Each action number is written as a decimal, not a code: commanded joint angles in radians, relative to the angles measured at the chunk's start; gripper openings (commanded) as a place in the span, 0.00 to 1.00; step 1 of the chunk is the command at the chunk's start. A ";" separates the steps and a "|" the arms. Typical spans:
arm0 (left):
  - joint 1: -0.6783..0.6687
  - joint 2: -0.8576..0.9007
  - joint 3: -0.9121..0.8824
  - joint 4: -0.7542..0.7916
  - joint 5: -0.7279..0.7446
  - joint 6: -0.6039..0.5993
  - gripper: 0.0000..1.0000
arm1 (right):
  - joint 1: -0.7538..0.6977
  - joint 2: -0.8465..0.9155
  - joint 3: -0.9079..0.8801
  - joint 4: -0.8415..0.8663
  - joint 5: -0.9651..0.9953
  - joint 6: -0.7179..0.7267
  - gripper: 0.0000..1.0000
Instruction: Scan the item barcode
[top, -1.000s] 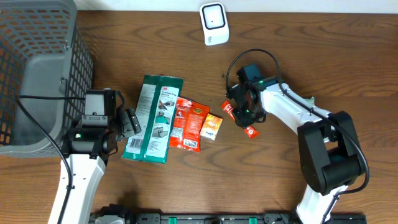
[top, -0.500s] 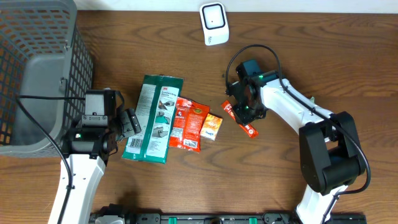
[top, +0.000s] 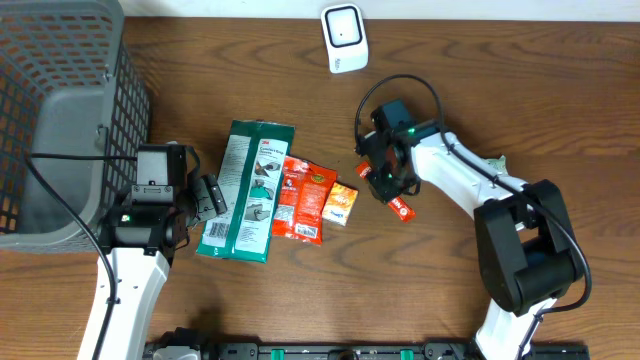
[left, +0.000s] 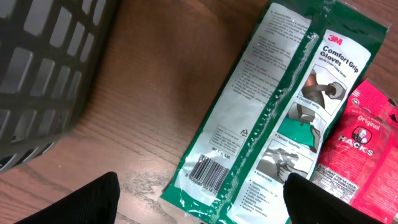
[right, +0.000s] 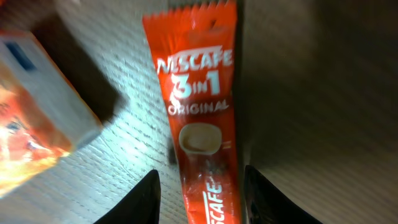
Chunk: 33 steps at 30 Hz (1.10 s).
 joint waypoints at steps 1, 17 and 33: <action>0.003 0.002 0.014 0.001 0.006 -0.002 0.85 | 0.011 -0.011 -0.026 0.005 0.070 0.011 0.39; 0.003 0.002 0.014 0.001 0.006 -0.002 0.85 | 0.017 -0.016 -0.077 -0.014 0.042 0.011 0.01; 0.003 0.002 0.014 0.001 0.006 -0.002 0.85 | -0.003 -0.196 0.072 -0.175 -0.119 0.106 0.01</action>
